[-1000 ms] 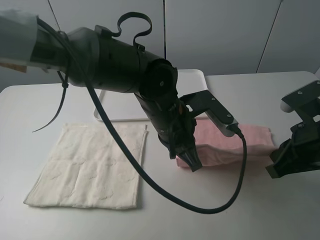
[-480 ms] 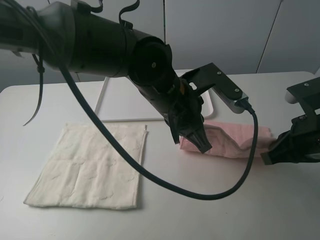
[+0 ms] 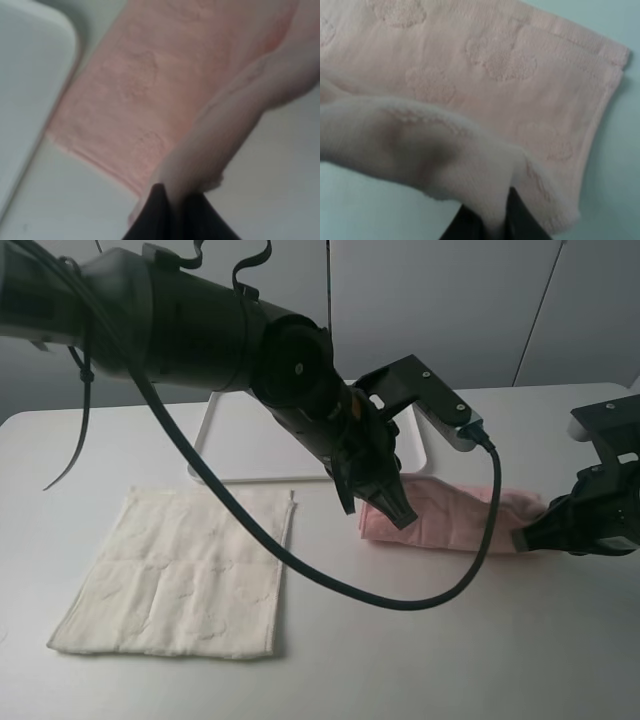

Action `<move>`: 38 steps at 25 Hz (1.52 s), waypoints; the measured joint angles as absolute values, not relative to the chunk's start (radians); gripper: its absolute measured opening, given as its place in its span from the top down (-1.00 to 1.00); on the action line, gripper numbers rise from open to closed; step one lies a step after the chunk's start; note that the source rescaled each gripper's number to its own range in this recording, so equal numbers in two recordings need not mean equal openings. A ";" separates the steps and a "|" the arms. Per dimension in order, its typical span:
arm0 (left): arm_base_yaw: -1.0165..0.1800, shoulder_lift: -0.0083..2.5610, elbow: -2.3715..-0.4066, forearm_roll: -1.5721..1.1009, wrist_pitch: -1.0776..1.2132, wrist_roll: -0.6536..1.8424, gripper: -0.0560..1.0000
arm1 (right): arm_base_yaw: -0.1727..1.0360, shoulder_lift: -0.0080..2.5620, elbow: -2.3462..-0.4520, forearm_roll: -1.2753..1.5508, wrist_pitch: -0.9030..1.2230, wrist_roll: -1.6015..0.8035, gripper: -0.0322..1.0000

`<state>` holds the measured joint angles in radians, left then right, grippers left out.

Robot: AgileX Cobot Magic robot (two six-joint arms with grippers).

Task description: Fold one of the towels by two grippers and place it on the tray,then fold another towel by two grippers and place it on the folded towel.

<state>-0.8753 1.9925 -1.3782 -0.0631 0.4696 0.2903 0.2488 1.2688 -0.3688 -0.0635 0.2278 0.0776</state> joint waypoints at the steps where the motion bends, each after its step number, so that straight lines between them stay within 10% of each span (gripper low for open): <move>1: -0.863 1.998 -1.378 -0.063 0.470 0.288 0.89 | 0.249 1.282 -0.369 -0.064 0.206 0.082 0.89; 8: -0.820 2.029 -1.378 -0.059 0.459 0.278 0.79 | 0.249 1.370 -0.369 -0.065 0.070 0.097 0.89; 17: -0.819 2.033 -1.378 -0.056 0.394 0.276 -0.37 | 0.202 1.397 -0.371 -0.066 -0.041 0.097 0.85; 21: -0.819 2.038 -1.378 -0.056 0.360 0.272 -0.75 | 0.116 1.397 -0.371 -0.064 -0.058 0.099 0.29; 26: -0.819 2.038 -1.378 -0.056 0.347 0.268 -0.94 | 0.071 1.397 -0.371 -0.016 -0.071 0.111 -0.91; 38: -0.789 2.038 -1.397 -0.056 0.446 0.040 -0.96 | 0.069 1.400 -0.498 0.034 0.179 0.115 -1.00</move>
